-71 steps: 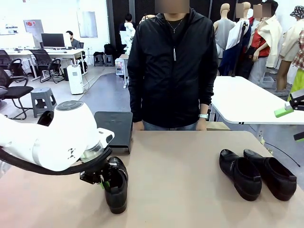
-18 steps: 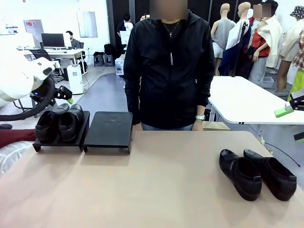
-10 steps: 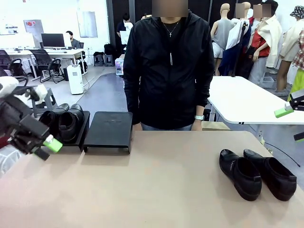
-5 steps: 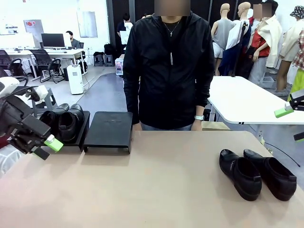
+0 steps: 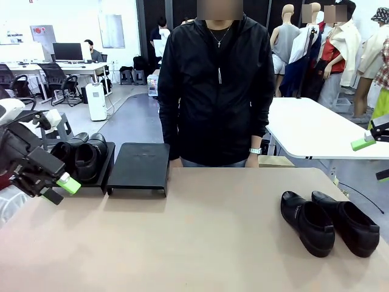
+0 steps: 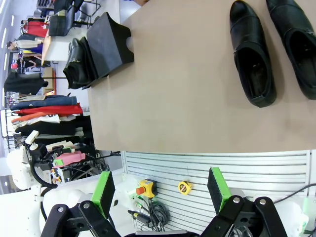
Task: Organize the shoes by placing them on the stand.
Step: Pick up one Shoe and place it in the middle of the table.
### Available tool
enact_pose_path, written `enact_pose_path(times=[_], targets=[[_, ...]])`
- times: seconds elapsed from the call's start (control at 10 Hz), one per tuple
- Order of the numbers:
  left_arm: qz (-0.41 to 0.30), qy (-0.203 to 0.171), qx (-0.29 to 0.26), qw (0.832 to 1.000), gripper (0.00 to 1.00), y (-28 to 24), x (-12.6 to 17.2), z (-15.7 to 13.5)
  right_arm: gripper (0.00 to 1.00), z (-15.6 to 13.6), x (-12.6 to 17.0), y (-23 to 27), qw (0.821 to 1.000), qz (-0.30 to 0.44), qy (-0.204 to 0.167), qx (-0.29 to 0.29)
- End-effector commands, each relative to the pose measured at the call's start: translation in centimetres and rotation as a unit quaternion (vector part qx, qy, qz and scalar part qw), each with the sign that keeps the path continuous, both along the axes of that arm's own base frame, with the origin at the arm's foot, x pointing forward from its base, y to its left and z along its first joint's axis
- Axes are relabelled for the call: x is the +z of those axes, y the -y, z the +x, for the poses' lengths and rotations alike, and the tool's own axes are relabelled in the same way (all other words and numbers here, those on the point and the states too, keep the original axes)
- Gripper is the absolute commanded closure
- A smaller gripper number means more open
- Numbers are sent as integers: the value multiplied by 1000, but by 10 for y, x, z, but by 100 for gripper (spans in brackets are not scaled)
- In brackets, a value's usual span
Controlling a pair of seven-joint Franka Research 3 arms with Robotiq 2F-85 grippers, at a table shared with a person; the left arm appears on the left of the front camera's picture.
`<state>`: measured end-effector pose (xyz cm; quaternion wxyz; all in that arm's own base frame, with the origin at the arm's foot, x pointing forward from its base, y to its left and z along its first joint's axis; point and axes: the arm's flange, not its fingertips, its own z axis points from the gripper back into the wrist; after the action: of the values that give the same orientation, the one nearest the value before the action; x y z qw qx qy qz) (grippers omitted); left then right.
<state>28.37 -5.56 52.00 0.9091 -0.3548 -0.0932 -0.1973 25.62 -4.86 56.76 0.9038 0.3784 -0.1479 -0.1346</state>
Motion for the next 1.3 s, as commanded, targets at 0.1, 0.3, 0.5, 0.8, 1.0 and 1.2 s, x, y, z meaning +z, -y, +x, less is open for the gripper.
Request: enact_pose_path(times=[0.1, 0.3, 0.5, 0.8, 1.0, 1.2], targets=[[-11, 5, -11, 1000, 0, -1, 1, 1, 0, 0, 1, 0, 1000, 11, 4, 5], [-11, 5, -11, 1000, 0, -1, 1, 1, 0, -4, 2, -24, 993, -110, 4, -33], [-11, 5, -11, 1000, 0, -1, 1, 1, 0, 38, -20, -71, 960, -275, 23, -41], [-11, 5, -11, 1000, 0, -1, 1, 1, 0, 70, -43, -74, 921, -385, -34, -52], [-11, 5, -11, 1000, 0, -1, 1, 1, 0, 67, -31, -88, 925, -376, 18, -43], [-11, 5, -11, 1000, 0, -1, 1, 1, 0, 75, -47, -87, 909, -415, -29, -12]])
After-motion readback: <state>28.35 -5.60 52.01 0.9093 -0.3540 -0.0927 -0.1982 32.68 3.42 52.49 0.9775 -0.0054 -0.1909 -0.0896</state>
